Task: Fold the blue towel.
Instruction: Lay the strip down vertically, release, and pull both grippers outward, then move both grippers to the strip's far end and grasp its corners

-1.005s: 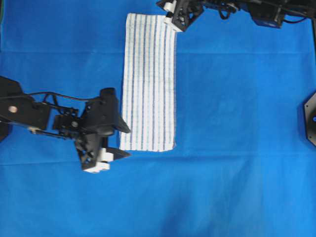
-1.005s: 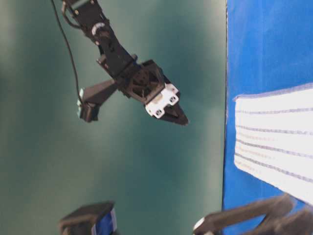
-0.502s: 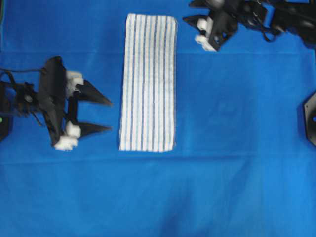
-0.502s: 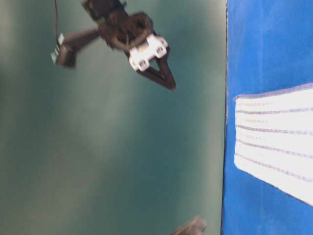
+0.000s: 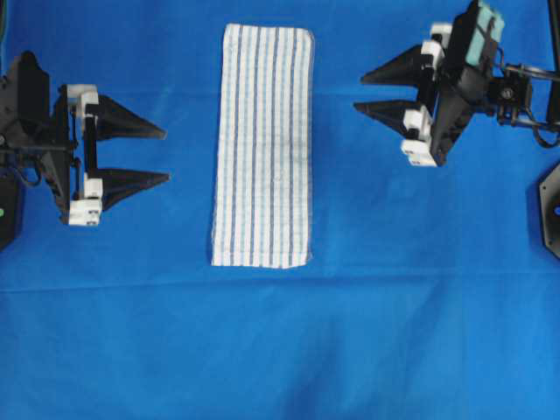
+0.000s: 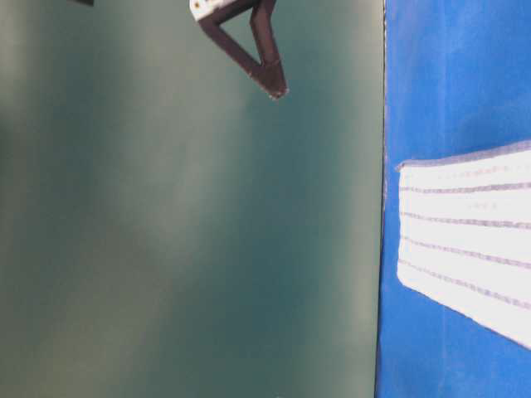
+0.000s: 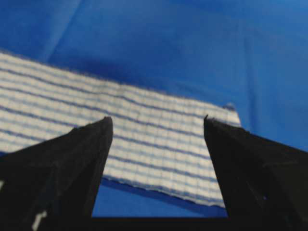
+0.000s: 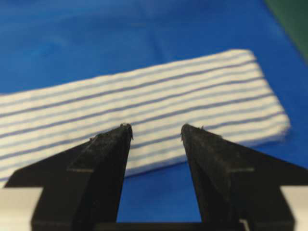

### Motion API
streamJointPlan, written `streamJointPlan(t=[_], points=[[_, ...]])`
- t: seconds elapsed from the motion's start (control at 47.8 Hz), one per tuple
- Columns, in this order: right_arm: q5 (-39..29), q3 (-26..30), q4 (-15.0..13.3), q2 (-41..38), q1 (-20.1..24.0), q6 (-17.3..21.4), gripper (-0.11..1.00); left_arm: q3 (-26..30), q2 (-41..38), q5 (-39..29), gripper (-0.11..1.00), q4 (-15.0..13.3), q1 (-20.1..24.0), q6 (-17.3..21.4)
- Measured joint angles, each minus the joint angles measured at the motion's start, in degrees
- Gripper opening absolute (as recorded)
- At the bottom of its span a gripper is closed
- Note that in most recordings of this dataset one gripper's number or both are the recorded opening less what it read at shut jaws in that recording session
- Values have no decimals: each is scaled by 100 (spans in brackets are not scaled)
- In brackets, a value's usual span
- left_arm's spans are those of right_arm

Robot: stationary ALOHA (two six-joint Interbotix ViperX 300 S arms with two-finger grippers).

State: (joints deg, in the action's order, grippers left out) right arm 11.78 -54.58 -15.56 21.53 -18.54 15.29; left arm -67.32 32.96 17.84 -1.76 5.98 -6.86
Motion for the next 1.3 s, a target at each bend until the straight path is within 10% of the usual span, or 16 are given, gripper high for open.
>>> streamJointPlan(t=[0.67,1.298], points=[[-70,773,-9,-905,-606,-79,64,316,-729,88,79,0,1020,9],[-158,1960,-97,-3155,-1661,-97,67,2224,-3981,316,91,0,2777,97]])
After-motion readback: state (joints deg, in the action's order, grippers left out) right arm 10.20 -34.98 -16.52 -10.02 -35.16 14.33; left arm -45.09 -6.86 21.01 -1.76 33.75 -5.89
